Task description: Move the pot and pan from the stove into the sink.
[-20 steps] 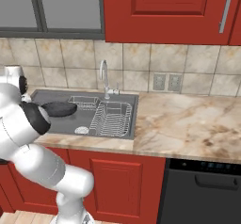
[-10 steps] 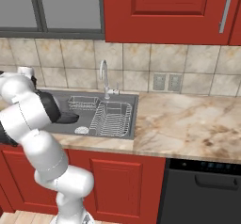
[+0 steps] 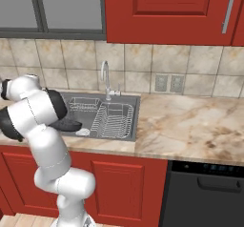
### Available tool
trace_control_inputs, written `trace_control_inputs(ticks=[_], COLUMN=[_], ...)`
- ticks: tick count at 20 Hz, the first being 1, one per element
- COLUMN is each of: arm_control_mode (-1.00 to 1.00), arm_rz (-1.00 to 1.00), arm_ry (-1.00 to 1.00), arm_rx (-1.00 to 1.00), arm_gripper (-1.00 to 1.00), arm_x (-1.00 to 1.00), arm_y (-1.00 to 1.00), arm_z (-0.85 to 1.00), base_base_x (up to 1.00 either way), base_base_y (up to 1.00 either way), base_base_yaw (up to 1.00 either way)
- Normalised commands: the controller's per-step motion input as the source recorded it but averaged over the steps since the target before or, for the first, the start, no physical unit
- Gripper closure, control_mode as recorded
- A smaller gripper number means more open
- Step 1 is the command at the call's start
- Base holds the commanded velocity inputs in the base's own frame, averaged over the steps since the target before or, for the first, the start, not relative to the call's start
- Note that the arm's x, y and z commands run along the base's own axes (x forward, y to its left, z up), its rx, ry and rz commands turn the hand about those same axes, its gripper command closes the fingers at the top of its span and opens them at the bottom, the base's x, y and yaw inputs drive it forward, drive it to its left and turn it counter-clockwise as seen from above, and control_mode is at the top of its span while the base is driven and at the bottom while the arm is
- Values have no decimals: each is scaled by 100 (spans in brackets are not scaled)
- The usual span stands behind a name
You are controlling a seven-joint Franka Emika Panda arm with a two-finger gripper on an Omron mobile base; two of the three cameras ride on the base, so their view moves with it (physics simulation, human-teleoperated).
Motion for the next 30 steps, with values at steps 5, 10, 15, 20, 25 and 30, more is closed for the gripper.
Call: trace_control_inputs(ticks=[5, 10, 15, 20, 25, 30], arm_control_mode=[-100, -100, -100, -100, -100, -100], arm_rz=[-9, -10, -7, -6, -5, -1], arm_ry=[0, 0, -8, -12, -11, -1], arm_rx=[1, 0, 0, 0, 0, 0], arm_gripper=[100, 100, 100, 100, 100, 100], arm_x=[53, 58, 19, 19, 18, 9], arm_y=[8, 12, 5, 7, 2, 0], arm_z=[-27, -26, -36, -30, -26, -4], base_base_x=[0, 0, 0, 0, 0, 0], base_base_y=[0, 0, 0, 0, 0, 0], base_base_yaw=[0, 0, 0, 0, 0, 0])
